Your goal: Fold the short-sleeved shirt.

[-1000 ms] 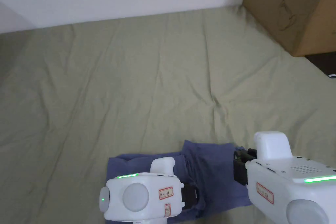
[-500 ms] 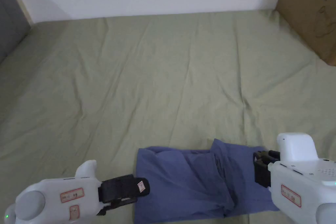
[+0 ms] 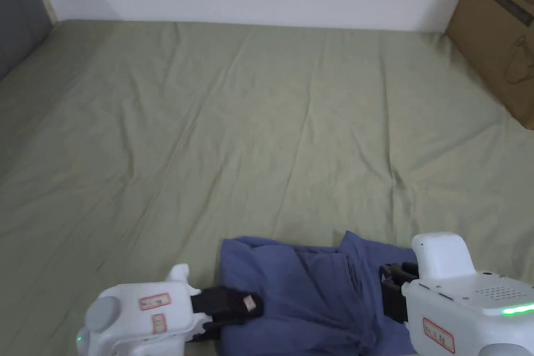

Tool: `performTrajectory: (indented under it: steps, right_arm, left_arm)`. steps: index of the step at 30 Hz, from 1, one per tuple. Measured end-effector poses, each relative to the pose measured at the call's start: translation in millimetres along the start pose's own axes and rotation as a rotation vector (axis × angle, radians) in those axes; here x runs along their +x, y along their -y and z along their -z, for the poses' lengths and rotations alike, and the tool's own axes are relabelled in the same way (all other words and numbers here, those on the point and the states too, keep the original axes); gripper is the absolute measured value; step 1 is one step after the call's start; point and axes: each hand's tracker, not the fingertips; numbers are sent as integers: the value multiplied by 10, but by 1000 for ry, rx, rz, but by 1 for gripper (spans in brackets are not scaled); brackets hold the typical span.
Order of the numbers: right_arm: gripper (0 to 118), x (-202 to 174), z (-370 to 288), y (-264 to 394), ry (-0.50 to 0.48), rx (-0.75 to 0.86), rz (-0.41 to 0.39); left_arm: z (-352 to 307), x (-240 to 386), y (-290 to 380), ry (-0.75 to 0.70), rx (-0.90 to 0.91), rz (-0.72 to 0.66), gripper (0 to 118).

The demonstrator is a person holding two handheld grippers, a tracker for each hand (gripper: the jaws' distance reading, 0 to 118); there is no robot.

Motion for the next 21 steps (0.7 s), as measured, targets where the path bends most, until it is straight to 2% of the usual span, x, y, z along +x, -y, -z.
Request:
performTrajectory:
  steps: [1,3,6,9,14,17,21]
  right_arm:
    - [4,-7,5,-1,0,-4,-4]
    - [4,15,11,-8,-2,-13,-3]
    - [4,55,35,-32,0,-18,7]
    - [4,59,30,-37,14,-16,-12]
    - [4,152,84,1,5,-24,27]
    - [4,183,115,31,-3,-32,43]
    - [4,259,115,73,-4,-32,48]
  left_arm:
    - [44,5,6,-46,-17,17,13]
    - [-132,-12,-38,96,24,-48,13]
    - [-393,15,-108,-46,31,-15,12]
    - [-864,-85,-161,-79,96,35,12]
    - [-1670,-200,-212,-220,249,-25,12]
    - [-1846,-27,-176,-264,267,13,12]
    - [-1743,396,-120,-334,270,90,12]
